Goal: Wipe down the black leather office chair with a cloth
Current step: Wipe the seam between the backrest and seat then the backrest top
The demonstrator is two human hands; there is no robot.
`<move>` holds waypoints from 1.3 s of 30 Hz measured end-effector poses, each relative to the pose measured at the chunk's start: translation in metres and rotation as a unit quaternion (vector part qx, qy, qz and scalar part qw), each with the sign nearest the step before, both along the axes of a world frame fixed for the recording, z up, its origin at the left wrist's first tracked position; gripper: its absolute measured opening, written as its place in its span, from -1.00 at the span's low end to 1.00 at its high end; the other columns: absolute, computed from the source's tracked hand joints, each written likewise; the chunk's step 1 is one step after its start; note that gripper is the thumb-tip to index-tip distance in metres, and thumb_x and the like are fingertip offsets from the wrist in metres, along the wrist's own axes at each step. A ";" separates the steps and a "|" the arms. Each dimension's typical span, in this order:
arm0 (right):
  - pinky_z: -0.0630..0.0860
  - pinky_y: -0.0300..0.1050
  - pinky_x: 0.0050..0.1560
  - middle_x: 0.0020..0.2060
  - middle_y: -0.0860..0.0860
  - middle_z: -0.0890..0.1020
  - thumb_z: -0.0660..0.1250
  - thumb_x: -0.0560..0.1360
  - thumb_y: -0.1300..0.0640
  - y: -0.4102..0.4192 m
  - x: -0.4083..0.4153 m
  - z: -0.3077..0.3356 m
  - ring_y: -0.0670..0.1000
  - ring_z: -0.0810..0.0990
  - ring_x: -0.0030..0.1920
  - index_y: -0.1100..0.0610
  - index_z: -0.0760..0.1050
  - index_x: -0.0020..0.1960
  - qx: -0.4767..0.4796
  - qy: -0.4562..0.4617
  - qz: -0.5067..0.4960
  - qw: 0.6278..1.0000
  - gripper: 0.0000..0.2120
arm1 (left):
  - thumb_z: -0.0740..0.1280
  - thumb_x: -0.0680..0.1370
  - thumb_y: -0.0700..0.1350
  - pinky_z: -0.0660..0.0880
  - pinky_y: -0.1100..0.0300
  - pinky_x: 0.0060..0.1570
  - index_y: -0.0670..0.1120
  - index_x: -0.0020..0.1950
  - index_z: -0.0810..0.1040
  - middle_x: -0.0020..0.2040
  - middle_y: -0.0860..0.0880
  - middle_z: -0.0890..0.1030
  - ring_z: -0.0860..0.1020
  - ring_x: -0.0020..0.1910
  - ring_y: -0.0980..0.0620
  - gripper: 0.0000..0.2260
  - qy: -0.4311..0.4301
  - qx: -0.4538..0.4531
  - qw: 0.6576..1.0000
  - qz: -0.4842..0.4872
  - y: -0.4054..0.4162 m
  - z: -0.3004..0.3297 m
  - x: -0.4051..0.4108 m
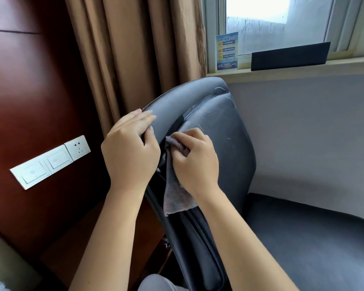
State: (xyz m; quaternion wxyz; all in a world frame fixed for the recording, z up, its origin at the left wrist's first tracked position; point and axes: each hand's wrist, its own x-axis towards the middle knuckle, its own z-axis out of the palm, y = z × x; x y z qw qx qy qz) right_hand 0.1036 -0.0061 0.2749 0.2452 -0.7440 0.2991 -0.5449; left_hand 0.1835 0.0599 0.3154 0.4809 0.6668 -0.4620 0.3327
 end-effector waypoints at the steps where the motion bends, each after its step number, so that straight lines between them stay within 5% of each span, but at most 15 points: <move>1: 0.43 -0.08 -0.06 -0.09 -0.13 0.56 0.32 0.48 0.11 -0.002 0.000 0.002 -0.03 0.43 0.00 -0.05 0.64 0.00 0.006 0.003 0.005 1.000 -0.83 | 0.29 0.45 -0.31 0.32 0.41 0.15 -0.14 0.00 0.69 0.03 -0.01 0.68 0.59 0.13 0.04 -0.77 0.000 -0.001 1.000 -0.001 0.000 0.000 0.000; 9: 0.44 -0.09 -0.17 -0.11 -0.08 0.53 0.25 0.51 0.04 -0.046 0.022 0.022 0.07 0.51 -0.02 -0.05 0.65 -0.07 0.100 -0.012 -0.031 0.994 -0.82 | 0.28 0.44 -0.32 0.23 0.60 0.12 -0.11 -0.02 0.70 0.00 0.03 0.69 0.58 0.13 0.10 -0.75 0.029 -0.011 0.999 -0.010 -0.003 0.000 0.002; 14: 0.50 0.00 -0.08 -0.12 -0.05 0.56 0.27 0.46 0.11 -0.034 0.014 0.004 0.08 0.53 -0.04 0.05 0.64 -0.11 0.032 -0.051 0.023 0.998 -0.83 | 0.28 0.43 -0.31 0.26 0.58 0.14 -0.11 -0.04 0.70 -0.02 0.03 0.69 0.58 0.12 0.10 -0.76 0.043 -0.023 0.999 -0.017 -0.003 -0.001 0.001; 20: 0.39 -0.22 -0.09 -0.15 -0.08 0.57 0.23 0.42 0.05 0.029 -0.005 -0.035 -0.02 0.48 -0.11 0.08 0.63 -0.04 -0.079 -0.097 0.065 0.990 -0.75 | 0.28 0.44 -0.31 0.26 0.58 0.12 -0.11 -0.06 0.70 -0.04 0.03 0.69 0.58 0.12 0.12 -0.76 0.054 -0.027 0.998 -0.019 0.000 -0.001 -0.003; 30: 0.48 -0.06 -0.29 -0.17 -0.06 0.56 0.34 0.46 0.13 0.030 -0.001 -0.001 0.03 0.52 -0.16 0.06 0.63 -0.09 -0.049 -0.013 0.013 0.999 -0.91 | 0.27 0.46 -0.30 0.37 0.40 0.14 -0.11 -0.07 0.70 -0.06 0.04 0.69 0.58 0.14 0.10 -0.77 0.051 -0.031 0.998 -0.032 0.000 0.001 -0.005; 39: 0.50 -0.13 -0.17 -0.20 -0.06 0.59 0.36 0.42 0.23 0.046 -0.026 -0.091 -0.05 0.57 -0.16 0.11 0.61 -0.05 -0.038 -0.102 -0.005 0.994 -0.88 | 0.29 0.45 -0.30 0.31 0.57 0.10 -0.09 -0.13 0.71 -0.13 0.21 0.55 0.56 0.07 0.17 -0.79 0.060 -0.054 0.996 -0.035 0.000 0.000 -0.005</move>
